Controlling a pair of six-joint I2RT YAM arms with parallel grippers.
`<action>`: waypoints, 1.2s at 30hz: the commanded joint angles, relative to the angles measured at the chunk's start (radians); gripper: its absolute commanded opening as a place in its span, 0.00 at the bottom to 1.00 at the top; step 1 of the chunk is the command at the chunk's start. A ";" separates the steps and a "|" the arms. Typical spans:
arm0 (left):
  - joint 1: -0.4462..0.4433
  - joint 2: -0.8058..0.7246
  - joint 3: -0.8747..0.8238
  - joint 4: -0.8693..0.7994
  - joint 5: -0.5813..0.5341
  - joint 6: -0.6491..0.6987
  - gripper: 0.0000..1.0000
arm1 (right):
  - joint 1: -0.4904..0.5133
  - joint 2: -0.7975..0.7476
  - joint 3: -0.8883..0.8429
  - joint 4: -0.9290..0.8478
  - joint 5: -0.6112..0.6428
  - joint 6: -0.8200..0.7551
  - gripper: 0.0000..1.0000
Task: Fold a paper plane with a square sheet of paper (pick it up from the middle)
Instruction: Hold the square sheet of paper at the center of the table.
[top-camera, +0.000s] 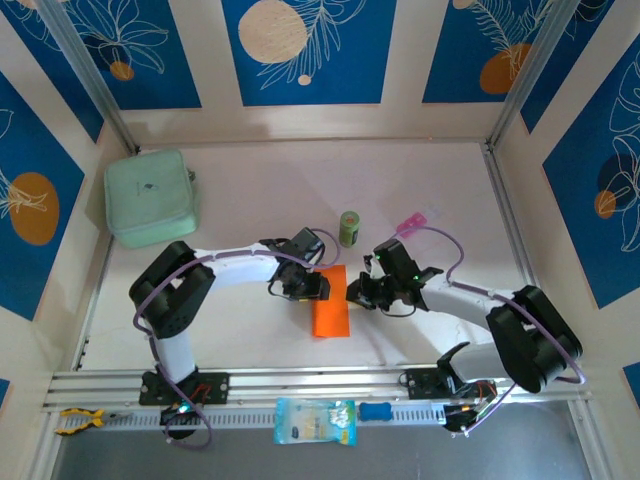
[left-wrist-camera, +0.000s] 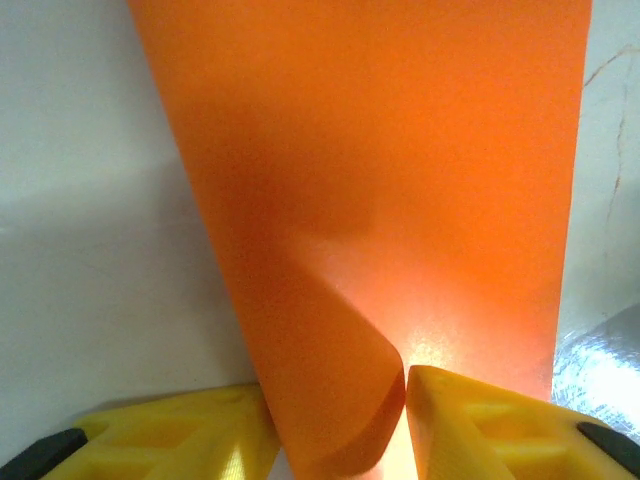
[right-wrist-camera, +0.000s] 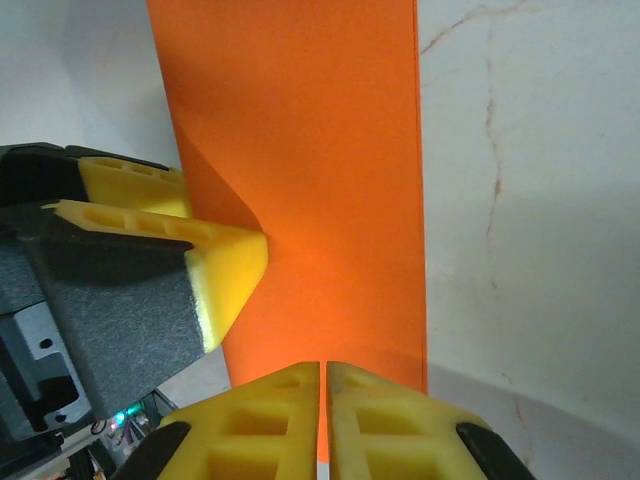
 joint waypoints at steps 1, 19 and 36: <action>0.014 0.084 -0.058 -0.083 -0.166 -0.005 0.46 | 0.006 0.007 0.020 -0.014 0.025 0.009 0.11; 0.012 0.109 -0.049 -0.089 -0.154 -0.002 0.46 | 0.008 0.056 0.020 0.048 -0.023 0.018 0.08; 0.007 0.108 -0.055 -0.068 -0.144 -0.006 0.46 | 0.054 0.215 0.075 0.075 -0.005 0.021 0.00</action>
